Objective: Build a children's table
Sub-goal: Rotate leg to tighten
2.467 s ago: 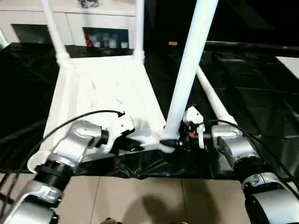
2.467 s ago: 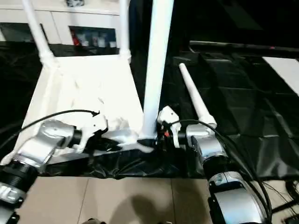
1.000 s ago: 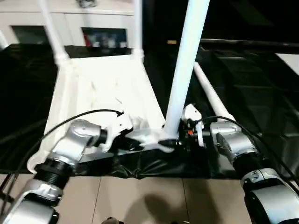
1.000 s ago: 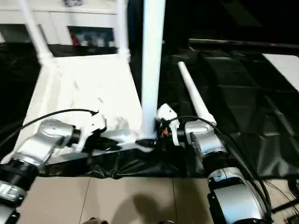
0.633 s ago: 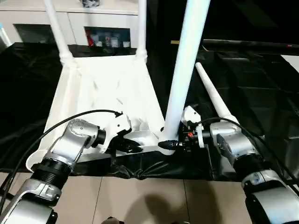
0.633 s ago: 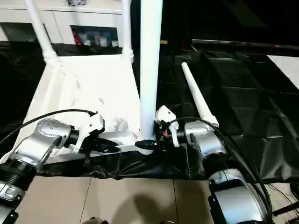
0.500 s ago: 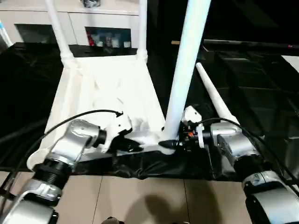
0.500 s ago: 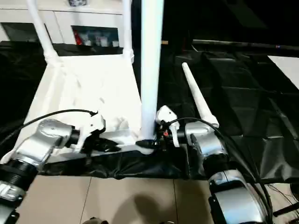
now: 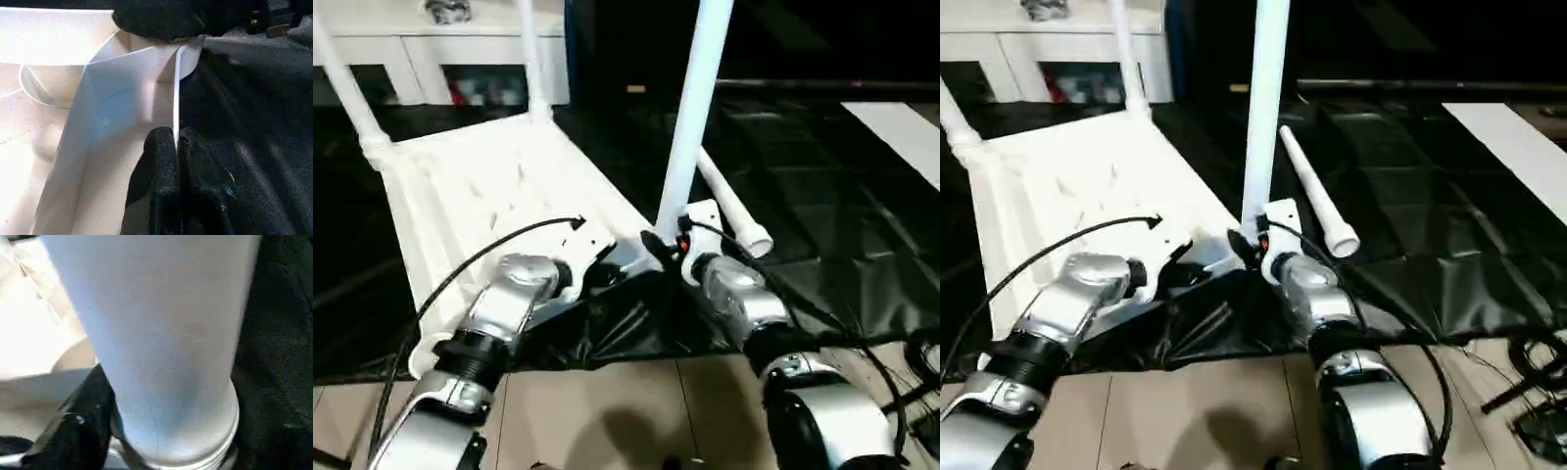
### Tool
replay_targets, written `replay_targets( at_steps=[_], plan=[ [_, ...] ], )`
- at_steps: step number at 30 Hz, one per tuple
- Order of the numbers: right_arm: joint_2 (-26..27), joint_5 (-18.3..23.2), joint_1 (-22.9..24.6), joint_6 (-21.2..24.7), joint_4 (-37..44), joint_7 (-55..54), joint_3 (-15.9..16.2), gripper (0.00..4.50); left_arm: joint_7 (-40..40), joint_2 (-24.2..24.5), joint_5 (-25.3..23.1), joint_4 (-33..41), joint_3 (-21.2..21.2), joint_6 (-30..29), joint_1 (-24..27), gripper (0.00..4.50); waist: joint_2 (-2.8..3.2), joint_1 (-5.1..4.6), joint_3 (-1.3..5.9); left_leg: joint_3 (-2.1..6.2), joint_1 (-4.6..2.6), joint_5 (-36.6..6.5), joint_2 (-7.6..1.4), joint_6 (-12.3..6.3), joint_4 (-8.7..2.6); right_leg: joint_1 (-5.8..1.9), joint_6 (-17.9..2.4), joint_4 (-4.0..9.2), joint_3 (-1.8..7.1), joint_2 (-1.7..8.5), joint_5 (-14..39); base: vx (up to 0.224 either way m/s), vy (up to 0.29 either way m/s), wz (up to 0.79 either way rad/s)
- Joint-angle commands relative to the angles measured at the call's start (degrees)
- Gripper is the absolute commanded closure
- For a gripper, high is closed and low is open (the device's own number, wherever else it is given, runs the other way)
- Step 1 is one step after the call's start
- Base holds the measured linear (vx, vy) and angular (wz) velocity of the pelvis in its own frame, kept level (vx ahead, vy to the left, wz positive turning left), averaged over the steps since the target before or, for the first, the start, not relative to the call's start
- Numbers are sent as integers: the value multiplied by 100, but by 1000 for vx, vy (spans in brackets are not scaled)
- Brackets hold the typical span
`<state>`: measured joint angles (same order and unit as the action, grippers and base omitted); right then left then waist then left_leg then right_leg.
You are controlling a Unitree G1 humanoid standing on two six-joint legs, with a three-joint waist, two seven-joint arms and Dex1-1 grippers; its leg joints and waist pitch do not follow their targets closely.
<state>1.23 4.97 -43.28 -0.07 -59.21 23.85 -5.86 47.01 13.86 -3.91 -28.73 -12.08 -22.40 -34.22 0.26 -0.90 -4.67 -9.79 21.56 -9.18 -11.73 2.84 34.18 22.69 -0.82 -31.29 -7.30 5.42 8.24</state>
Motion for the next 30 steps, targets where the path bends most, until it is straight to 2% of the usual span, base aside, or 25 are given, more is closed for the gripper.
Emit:
replay_targets(
  at_steps=[1,3,4,5,6,7,9,12,13,14,15,16,17,19,20,22,23,24,26,27,29,30],
  plan=[
    [446,105,-73,184,-104,522,256,84,44,-242,251,407,-52,344,-239,450,53,-49,397,173,-246,-3490,-143,205,-471,-127,-515,518,121,360,3483,0,0,0],
    [270,-30,-41,131,-59,665,371,63,376,-92,338,609,-121,483,-83,450,15,-67,407,165,-215,-3394,-152,192,-481,-129,-627,476,170,374,3344,0,0,0],
    [241,-66,-44,99,-70,679,391,58,432,-75,349,642,-126,501,-56,450,27,-66,414,169,-200,-3349,-152,188,-481,-140,-662,457,182,382,3291,0,0,0],
    [137,-148,-7,50,-11,874,500,58,591,-15,401,733,-136,483,17,450,-13,-72,417,157,-170,-3231,-156,171,-488,-147,-711,440,206,382,3208,0,0,0],
    [125,-156,-2,45,-3,898,513,50,610,-8,407,743,-137,480,26,450,8,-45,429,147,-167,-3108,-160,156,-490,-152,-798,408,238,391,3069,0,0,0],
    [-35,-189,86,43,160,1275,642,50,855,108,459,833,-187,517,98,450,-23,-48,428,133,-155,-3032,-164,136,-491,-149,-842,399,255,389,2995,0,0,0],
    [-287,-245,220,10,402,1881,822,50,1202,296,503,909,-260,618,179,450,21,6,440,92,-161,-2817,-167,35,-484,-141,-982,363,314,382,2718,0,0,0],
    [-753,-251,421,-1,774,2936,1087,50,1577,519,487,739,-322,768,157,450,-11,121,457,15,-197,-2555,-167,-50,-461,-103,-1180,300,392,334,2288,0,0,0],
    [-818,-251,435,-11,808,3085,1115,50,1632,535,493,692,-322,791,137,450,-6,191,462,-22,-217,-2415,-173,-79,-450,-85,-1245,269,428,330,2177,0,0,0],
    [-885,-253,453,-6,850,3257,1149,50,1689,545,518,661,-305,779,125,450,-23,196,464,-35,-206,-2328,-171,-95,-443,-90,-1280,251,445,325,2115,0,0,0],
    [-967,-264,475,-11,897,3454,1205,50,1758,566,537,619,-293,785,109,450,-48,234,462,-66,-179,-2175,-165,-124,-426,-96,-1300,218,482,314,2103,0,0,0],
    [-1125,-284,491,-23,956,3829,1316,50,1922,622,538,531,-307,814,72,450,-45,259,456,-80,-195,-2161,-169,-134,-421,-82,-1296,217,492,312,2169,0,0,0],
    [-1139,-285,492,-23,961,3863,1326,50,1937,628,538,523,-309,816,69,450,9,286,458,-85,-203,-2148,-168,-139,-413,-89,-1289,210,493,311,2217,0,0,0],
    [-1238,-267,491,10,1010,4105,1399,50,2062,666,551,470,-335,829,44,450,2,343,482,-108,-187,-1975,-194,-133,-415,-100,-1309,173,505,296,2053,0,0,0],
    [-1290,-251,497,39,1061,4243,1447,77,2136,688,577,452,-342,843,34,450,-2,364,484,-109,-178,-1936,-187,-126,-406,-110,-1335,156,506,288,1993,0,0,0],
    [-1420,-244,522,81,1226,4611,1591,89,2359,777,614,401,-385,889,3,450,-11,393,504,-104,-137,-1778,-185,-150,-402,-152,-1343,111,507,287,1870,0,0,0],
    [-1457,-263,527,88,1274,4726,1633,89,2450,814,616,380,-401,913,-7,450,-13,408,507,-100,-132,-1727,-189,-159,-406,-157,-1340,102,503,285,1837,0,0,0],
    [-1480,-286,527,103,1303,4806,1666,109,2525,849,616,373,-415,914,-12,450,-20,441,510,-105,-133,-1643,-194,-180,-404,-152,-1361,89,507,287,1748,0,0,0],
    [-1488,-305,522,120,1333,4883,1689,122,2579,880,598,348,-414,922,-25,450,-10,449,505,-99,-130,-1638,-200,-152,-413,-155,-1366,88,504,291,1770,0,0,0],
    [-1479,-303,525,124,1361,4931,1710,131,2564,892,573,315,-394,946,-41,450,-71,460,504,-96,-130,-1631,-199,-146,-412,-161,-1343,82,503,299,1854,0,0,0],
    [-1460,-310,539,115,1381,4967,1737,145,2523,896,556,294,-362,965,-51,450,-47,454,489,-95,-132,-1687,-201,-121,-420,-144,-1305,106,504,299,1989,0,0,0],
    [-1430,-313,566,117,1393,4970,1776,154,2461,896,564,288,-325,985,-50,450,-75,461,482,-87,-145,-1769,-203,-83,-427,-135,-1242,125,506,312,2184,0,0,0]
  ],
)
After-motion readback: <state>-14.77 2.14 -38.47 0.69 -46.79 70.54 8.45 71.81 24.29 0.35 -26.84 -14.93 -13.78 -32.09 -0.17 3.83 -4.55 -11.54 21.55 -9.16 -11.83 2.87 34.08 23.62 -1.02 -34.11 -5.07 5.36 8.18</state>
